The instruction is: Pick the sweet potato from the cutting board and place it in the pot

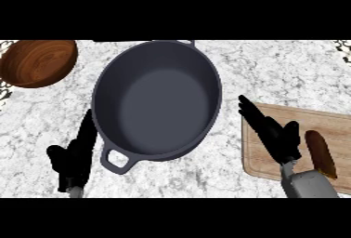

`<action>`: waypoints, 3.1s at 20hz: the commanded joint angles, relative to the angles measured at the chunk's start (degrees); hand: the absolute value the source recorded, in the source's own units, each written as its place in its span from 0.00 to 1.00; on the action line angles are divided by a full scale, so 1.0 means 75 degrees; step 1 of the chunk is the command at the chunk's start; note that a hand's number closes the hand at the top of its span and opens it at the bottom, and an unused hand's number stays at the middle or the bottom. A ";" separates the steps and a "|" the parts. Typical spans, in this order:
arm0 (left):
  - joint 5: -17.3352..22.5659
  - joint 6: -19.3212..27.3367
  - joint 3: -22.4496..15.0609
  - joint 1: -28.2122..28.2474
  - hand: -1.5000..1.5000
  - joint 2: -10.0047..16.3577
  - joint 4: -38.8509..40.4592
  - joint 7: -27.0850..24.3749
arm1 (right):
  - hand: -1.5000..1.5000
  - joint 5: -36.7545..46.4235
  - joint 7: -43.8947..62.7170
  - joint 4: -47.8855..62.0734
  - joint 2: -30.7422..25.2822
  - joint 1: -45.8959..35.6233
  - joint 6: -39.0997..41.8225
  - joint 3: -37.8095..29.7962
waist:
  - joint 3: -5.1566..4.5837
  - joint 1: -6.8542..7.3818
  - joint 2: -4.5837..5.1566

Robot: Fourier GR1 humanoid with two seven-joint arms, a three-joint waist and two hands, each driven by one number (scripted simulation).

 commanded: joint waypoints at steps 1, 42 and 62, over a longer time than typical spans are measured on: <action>-0.0197 -0.0052 0.0311 0.0175 0.50 0.0663 -0.0215 0.0119 | 1.00 0.0359 0.0251 -0.0269 -0.0243 0.0339 -0.0632 -0.0291 | -0.0360 -0.0093 -0.0047; -0.0589 -0.1368 0.1115 -0.0247 0.50 0.1955 0.0258 0.0193 | 0.00 0.6496 0.8408 -0.2495 -0.2231 -0.0163 0.3280 0.0225 | -0.0371 0.0197 0.0033; -0.0676 -0.1741 0.1651 -0.0342 0.50 0.1734 0.0439 0.0373 | 0.00 0.7738 0.8204 -0.0107 -0.1037 -0.0868 0.3663 0.0128 | -0.0365 -0.0035 -0.0002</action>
